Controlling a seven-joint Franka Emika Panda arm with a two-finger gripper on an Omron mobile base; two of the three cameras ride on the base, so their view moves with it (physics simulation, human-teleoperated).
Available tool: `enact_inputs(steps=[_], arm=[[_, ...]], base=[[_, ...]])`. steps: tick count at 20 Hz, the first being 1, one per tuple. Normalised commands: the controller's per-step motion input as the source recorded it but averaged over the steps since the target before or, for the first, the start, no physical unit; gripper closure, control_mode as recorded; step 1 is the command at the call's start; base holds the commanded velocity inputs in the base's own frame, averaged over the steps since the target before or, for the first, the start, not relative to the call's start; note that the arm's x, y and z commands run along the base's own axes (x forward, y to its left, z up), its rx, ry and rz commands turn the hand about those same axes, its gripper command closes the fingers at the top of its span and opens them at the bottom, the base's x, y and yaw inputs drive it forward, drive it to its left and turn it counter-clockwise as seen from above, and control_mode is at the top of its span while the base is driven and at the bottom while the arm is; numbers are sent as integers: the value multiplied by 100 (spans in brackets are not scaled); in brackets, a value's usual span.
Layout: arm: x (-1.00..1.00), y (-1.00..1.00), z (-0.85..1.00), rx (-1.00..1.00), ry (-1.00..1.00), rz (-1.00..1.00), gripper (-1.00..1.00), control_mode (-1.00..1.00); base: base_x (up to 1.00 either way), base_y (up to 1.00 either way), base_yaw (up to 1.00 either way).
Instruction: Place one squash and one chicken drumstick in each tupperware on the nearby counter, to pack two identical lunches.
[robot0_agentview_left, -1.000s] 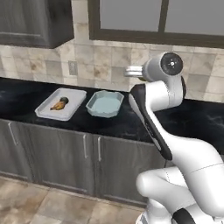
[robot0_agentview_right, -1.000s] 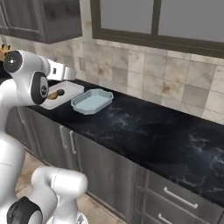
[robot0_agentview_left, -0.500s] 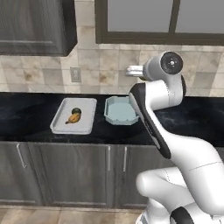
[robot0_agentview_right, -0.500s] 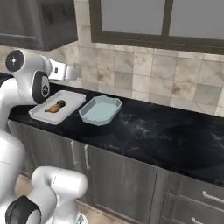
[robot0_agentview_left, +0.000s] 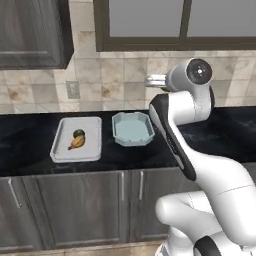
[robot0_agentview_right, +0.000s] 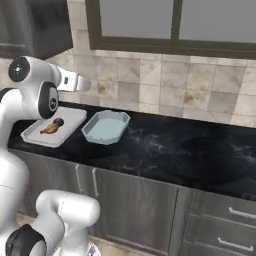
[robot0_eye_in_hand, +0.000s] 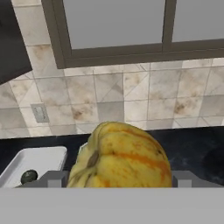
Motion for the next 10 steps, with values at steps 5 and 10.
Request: enact_inputs(steps=[5,10], arm=[[0,0,0,0,0,0,100,100],[0,0,0,0,0,0,100,100]], base=[[67,65,-30],[66,47,-22]])
